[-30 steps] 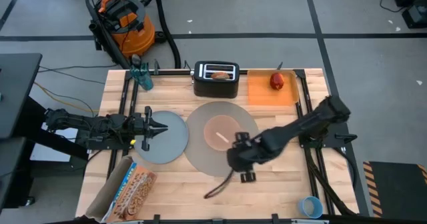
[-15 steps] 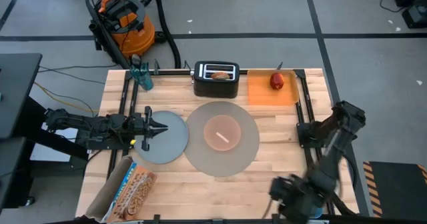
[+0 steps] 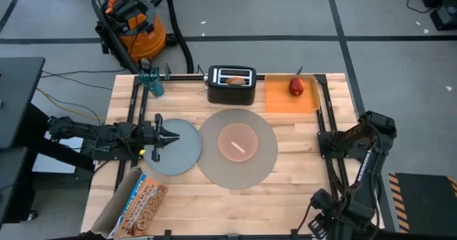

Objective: Arrange a breakfast setting
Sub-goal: Put the blue cup to the top right of the gray placemat

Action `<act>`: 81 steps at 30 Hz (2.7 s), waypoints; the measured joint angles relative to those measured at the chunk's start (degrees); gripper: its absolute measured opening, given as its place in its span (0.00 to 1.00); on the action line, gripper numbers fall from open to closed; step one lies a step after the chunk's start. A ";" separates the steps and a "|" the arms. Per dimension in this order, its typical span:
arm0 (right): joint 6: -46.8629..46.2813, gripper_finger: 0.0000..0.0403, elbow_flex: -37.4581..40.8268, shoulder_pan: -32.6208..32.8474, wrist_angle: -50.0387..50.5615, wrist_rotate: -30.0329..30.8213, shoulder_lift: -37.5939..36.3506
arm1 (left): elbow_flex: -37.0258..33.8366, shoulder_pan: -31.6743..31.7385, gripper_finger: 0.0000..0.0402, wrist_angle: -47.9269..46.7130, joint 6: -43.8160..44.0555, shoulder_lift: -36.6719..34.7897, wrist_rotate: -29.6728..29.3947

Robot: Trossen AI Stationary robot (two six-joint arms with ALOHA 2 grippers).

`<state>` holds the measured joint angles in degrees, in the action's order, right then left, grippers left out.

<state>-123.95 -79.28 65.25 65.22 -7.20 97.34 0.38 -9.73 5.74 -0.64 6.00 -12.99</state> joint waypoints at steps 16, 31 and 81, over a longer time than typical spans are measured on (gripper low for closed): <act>-3.37 0.44 10.28 -0.06 -16.97 -1.93 0.00 | 0.01 -0.01 0.14 0.00 0.00 0.00 0.00; -1.38 0.04 11.06 -0.50 -16.21 -2.34 -0.10 | -0.01 0.01 0.14 0.00 0.00 0.00 0.00; 130.74 0.03 -11.71 -65.42 14.28 15.12 -0.03 | 0.01 0.00 0.14 0.00 0.01 0.00 0.00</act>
<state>6.78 -90.99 -0.16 79.50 7.92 97.31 0.38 -9.73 5.74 -0.63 6.00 -12.99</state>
